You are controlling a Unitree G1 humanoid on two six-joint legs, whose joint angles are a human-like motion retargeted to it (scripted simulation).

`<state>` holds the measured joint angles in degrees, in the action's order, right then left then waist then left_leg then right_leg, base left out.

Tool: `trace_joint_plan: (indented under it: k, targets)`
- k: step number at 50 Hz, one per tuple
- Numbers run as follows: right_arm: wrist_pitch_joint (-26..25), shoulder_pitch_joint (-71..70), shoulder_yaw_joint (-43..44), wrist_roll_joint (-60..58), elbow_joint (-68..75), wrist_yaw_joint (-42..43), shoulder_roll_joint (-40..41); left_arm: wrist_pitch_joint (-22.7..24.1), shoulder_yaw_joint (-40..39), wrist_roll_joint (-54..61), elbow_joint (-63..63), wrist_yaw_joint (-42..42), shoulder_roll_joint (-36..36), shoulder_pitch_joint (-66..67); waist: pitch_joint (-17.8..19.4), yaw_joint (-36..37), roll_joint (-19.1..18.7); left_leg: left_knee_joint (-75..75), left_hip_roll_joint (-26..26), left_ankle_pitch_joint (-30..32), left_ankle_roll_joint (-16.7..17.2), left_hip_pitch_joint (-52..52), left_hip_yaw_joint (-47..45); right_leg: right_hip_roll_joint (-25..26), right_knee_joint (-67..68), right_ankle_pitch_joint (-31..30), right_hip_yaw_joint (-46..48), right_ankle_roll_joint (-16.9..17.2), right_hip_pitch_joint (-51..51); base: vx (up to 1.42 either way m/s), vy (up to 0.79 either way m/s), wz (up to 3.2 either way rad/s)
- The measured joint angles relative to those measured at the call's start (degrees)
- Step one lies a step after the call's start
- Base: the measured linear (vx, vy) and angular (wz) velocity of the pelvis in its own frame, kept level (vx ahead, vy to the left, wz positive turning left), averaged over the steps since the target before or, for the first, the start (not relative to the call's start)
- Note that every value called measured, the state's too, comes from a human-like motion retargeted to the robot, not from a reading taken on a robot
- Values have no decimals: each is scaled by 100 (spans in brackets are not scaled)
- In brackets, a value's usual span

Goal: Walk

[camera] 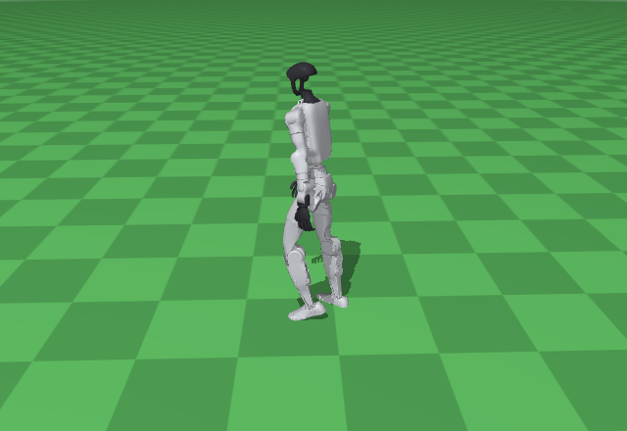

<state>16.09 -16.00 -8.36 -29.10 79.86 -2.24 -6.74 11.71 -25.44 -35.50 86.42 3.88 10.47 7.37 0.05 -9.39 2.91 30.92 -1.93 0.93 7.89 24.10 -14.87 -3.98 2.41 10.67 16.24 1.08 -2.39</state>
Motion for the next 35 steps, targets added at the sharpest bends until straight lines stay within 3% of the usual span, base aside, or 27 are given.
trace_joint_plan:
  k: [5, 7, 10, 13, 18, 20, 25, 27, 30, 33, 35]
  targets:
    - [148, -308, 42, 137, -221, 53, 144, -178, -172, -108, 213, -80, 107, 527, 59, 52, -48, -2278, 40, -214, -1603, 305, 357, 222, 65, 401, 49, -221, 526, 70, 6, 7]
    - [172, -325, 18, 151, -246, 47, 157, -226, -273, -106, 262, -97, 110, 711, -45, 48, 36, -3102, 165, -61, -2055, 381, 314, 190, 89, 425, 35, -257, 661, 88, 8, -2]
    - [175, -239, -71, 133, -243, 18, 144, -260, -431, -48, 297, -53, 87, 944, -130, 203, 79, -3208, 88, 9, -1970, 361, 63, 249, 253, 269, -207, -222, 871, 84, 12, -66]
    - [129, 5, -161, 88, -194, -34, 70, -313, -510, -7, 348, -9, 62, 1016, -207, 323, 31, -2635, 104, 177, -1750, 296, 249, 444, 530, -333, -426, -252, 1039, 95, 20, -78]
    - [12, 701, -130, 22, 30, -62, -105, -392, -369, 22, 391, 18, 98, 694, -235, 378, -130, -1941, -60, -557, -1368, 26, 480, 693, 1942, -2636, -604, -10, 815, 87, 19, -54]
    - [-33, 913, -106, 55, 168, -104, -219, -357, -200, 85, 339, -4, 131, 414, -216, 264, -382, -1901, -308, -816, -1249, -257, 318, 648, 2811, -3085, -148, 86, 482, 72, 17, -12]
    - [-142, 1528, 188, 23, 359, -187, -456, -321, 215, 36, 197, 115, 358, -644, -192, 217, -636, -1928, -475, -1242, -1066, -739, 396, 530, 4058, -1915, 30, -45, -684, 64, 12, -16]
    - [-171, 1738, 280, 63, 448, -225, -564, -255, 301, 66, 81, 120, 421, -1099, -104, 72, -673, -2089, -415, -1285, -1060, -1025, 488, 557, 3931, -1650, -134, 357, -1077, 56, 7, 44]
    - [-257, 1986, 382, 5, 573, -277, -740, -81, 316, 235, -140, 142, 413, -1707, -65, -59, -552, -2375, -273, -1356, -970, -1509, 420, 182, 3166, -1240, -342, 847, -1483, 71, 7, 21]
    - [-351, 2182, 449, -105, 654, -313, -880, 138, 361, 502, -371, 230, 382, -2175, -2, -189, -328, -2578, -21, -1475, -837, -2059, 327, -342, 1845, -1050, -411, 1271, -1689, 73, -1, 9]
    - [-413, 2209, 476, -155, 714, -348, -905, 260, 376, 630, -529, 301, 428, -2424, 42, -158, -192, -2624, -74, -1598, -575, -2378, 194, -320, 746, -1070, -475, 1392, -1850, 59, -37, -39]
